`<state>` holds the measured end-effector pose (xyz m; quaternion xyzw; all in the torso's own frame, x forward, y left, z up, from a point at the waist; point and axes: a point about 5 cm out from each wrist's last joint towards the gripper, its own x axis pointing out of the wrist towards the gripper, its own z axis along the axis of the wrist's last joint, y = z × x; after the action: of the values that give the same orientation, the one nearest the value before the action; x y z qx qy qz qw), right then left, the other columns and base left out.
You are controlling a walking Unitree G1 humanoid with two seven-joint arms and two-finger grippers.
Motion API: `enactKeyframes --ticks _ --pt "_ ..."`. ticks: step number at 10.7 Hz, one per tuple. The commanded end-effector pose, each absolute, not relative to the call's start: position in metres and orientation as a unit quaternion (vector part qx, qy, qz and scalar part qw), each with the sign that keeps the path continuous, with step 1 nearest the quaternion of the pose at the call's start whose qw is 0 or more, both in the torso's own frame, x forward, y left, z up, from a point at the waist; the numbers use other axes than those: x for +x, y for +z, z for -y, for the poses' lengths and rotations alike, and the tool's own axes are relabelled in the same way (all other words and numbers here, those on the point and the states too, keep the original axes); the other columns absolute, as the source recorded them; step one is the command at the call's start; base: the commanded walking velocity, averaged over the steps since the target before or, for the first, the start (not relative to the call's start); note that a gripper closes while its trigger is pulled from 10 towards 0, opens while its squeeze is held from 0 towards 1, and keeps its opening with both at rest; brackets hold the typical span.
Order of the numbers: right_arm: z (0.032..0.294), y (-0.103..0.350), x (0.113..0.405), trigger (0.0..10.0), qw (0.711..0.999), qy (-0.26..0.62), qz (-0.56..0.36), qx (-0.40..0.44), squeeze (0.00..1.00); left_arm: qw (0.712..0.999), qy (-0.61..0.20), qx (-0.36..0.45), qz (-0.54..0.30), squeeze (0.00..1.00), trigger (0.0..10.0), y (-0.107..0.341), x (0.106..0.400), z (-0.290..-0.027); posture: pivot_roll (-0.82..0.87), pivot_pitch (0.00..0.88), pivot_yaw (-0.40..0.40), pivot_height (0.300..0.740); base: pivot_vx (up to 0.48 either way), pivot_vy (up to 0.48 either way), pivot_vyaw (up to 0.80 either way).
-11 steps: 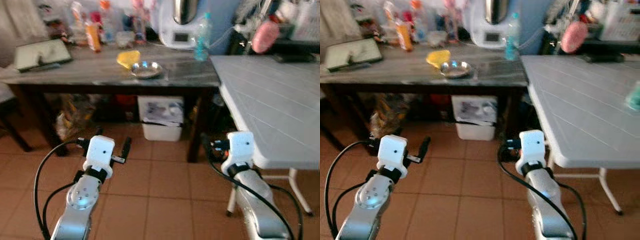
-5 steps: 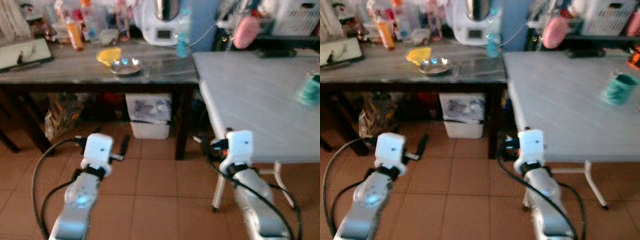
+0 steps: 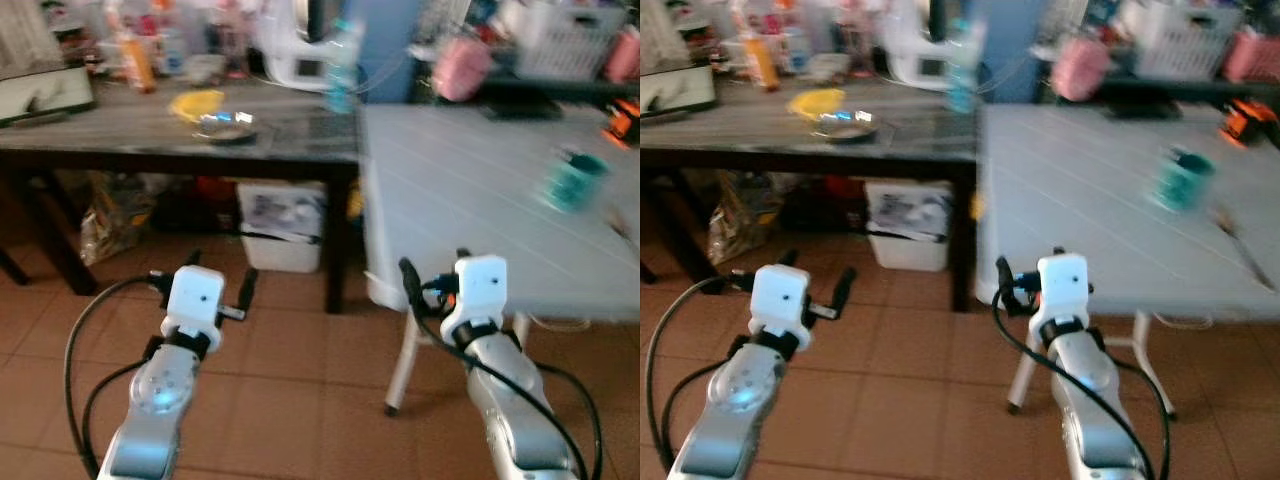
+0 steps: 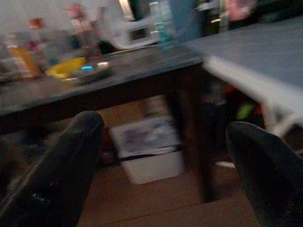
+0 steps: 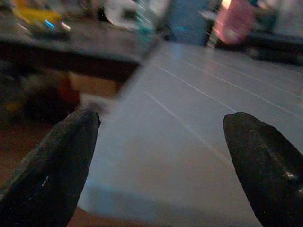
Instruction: Setting the table
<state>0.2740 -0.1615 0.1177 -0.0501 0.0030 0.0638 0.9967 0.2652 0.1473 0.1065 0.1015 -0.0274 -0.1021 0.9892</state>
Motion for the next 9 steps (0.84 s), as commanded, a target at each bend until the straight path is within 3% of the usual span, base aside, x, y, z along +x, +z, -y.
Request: enactKeyframes --ticks 1,9 --pt "0.162 0.123 0.276 10.0 0.997 0.057 0.014 -0.055 0.0 0.988 -0.104 0.109 0.035 0.0 10.0 0.11 0.268 -0.147 0.08 0.0 0.024 0.74 0.0 -0.48 0.0" --pt "0.162 0.136 0.285 10.0 0.996 0.055 0.036 -0.055 0.0 0.988 -0.108 0.101 0.041 0.0 10.0 0.108 0.277 -0.14 0.06 0.0 0.018 0.74 0.0 -0.48 0.0"
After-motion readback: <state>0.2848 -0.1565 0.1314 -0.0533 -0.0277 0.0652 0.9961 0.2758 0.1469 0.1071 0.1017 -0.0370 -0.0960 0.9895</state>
